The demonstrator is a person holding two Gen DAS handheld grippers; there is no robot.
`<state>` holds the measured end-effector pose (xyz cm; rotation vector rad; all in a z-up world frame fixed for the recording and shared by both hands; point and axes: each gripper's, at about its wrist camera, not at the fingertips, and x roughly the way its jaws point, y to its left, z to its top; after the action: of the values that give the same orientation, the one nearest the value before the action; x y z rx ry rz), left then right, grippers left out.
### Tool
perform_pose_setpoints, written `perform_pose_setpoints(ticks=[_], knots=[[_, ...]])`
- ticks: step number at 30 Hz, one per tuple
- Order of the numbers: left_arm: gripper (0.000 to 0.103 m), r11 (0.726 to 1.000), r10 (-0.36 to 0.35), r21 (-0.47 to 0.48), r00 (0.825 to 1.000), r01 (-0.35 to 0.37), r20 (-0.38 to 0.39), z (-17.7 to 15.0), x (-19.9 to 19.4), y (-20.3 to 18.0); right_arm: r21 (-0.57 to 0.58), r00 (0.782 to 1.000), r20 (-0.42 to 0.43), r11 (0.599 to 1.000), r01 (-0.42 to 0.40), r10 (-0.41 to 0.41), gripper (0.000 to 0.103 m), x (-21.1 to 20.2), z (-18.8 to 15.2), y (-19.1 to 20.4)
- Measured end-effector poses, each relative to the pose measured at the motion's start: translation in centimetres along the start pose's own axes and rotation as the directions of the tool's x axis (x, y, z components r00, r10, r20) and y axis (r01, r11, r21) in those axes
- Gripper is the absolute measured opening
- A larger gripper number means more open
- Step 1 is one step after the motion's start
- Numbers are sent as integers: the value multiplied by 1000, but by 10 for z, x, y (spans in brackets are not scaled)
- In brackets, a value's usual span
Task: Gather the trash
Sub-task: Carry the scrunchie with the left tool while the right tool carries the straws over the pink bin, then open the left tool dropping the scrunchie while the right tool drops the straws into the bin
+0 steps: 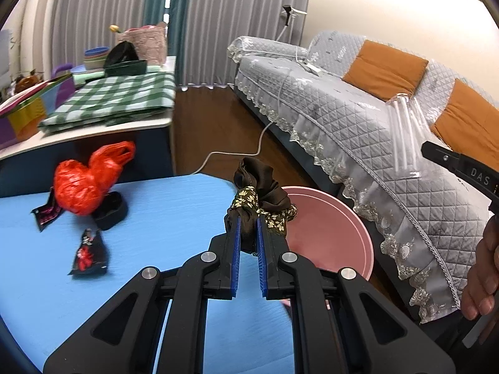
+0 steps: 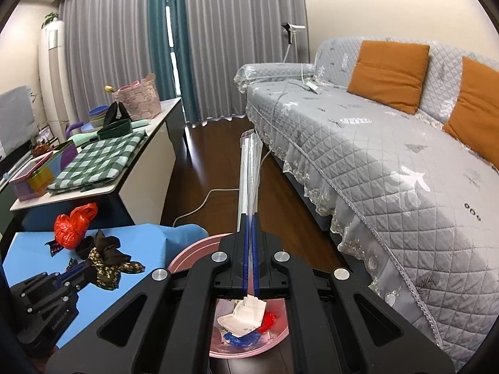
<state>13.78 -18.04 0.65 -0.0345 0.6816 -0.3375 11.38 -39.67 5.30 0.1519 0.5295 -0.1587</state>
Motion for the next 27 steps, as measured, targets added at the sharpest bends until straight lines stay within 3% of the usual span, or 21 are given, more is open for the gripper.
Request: perform_pose_setpoints(ticks=[17,20,24,27], knots=[[10,999,-47,18,998,48,-36,6,38,-26,13,999,-47,1000,7,-7,2,28,-4,-3],[11,997,-72,28,996,73,-49,6,41,-31,8,999,-53,1000,6,-5,6,30,-4,-3],[19,997,-71,28,996,73,-47,6,39,-30,5,999,-52,1000,14,-13,36,30,-4,-1],[19,998,-65,24,997,66,-45,5,34,-26,-3,999,-45,1000,16,-16,42,29,-4,2]])
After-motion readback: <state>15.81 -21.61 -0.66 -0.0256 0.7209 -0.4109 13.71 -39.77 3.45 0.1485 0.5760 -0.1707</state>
